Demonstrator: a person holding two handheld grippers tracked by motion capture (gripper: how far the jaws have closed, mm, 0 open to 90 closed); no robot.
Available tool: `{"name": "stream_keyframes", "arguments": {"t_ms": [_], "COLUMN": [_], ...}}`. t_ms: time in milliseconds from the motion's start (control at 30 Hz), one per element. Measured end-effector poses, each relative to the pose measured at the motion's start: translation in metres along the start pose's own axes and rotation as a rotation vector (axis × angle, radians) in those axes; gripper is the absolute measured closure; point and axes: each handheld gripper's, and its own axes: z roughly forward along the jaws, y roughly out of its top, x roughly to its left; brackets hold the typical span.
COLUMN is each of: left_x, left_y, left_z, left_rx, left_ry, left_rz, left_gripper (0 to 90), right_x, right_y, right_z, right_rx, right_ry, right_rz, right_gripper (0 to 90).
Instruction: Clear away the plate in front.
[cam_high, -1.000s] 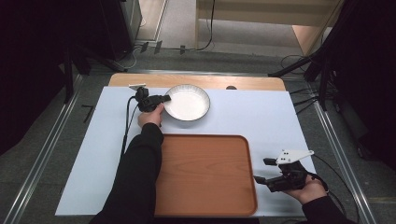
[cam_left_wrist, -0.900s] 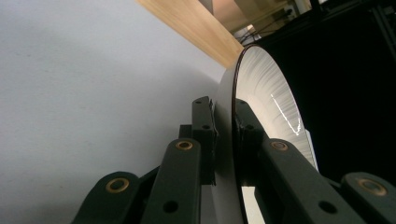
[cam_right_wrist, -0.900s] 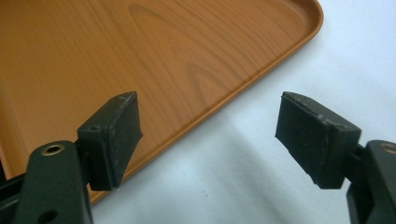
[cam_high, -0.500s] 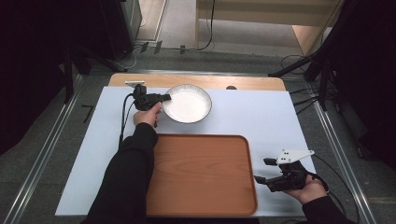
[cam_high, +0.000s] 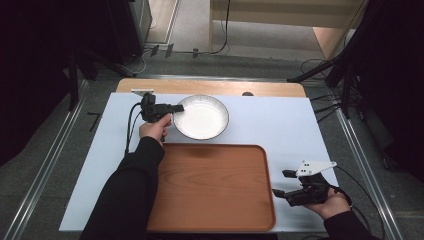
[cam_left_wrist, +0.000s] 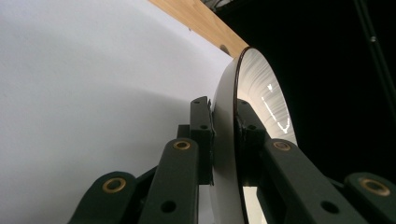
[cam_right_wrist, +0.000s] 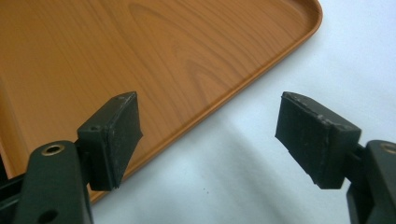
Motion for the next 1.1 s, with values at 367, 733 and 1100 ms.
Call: {"name": "stream_keyframes", "arguments": {"t_ms": [367,733,1100], "left_x": [-0.010,-0.005,-0.005], "left_y": [-0.011,-0.036,-0.065], "left_z": [-0.019,-0.039,-0.054], "left_rx": [0.031,0.057,0.090], "left_ry": [-0.031,-0.065,-0.089], "left_rz": [0.037,0.043,0.034], "left_gripper": [81.4,81.2,80.9], "right_x": [0.000,0.002,0.001], "right_y": [0.000,0.002,0.002], "right_z": [0.000,0.000,0.002], "right_rx": [-0.002,0.005,0.008], "right_ry": [-0.001,-0.006,-0.007], "right_rz": [0.004,0.005,0.003], "right_gripper": [22.7,22.7,22.7]}}
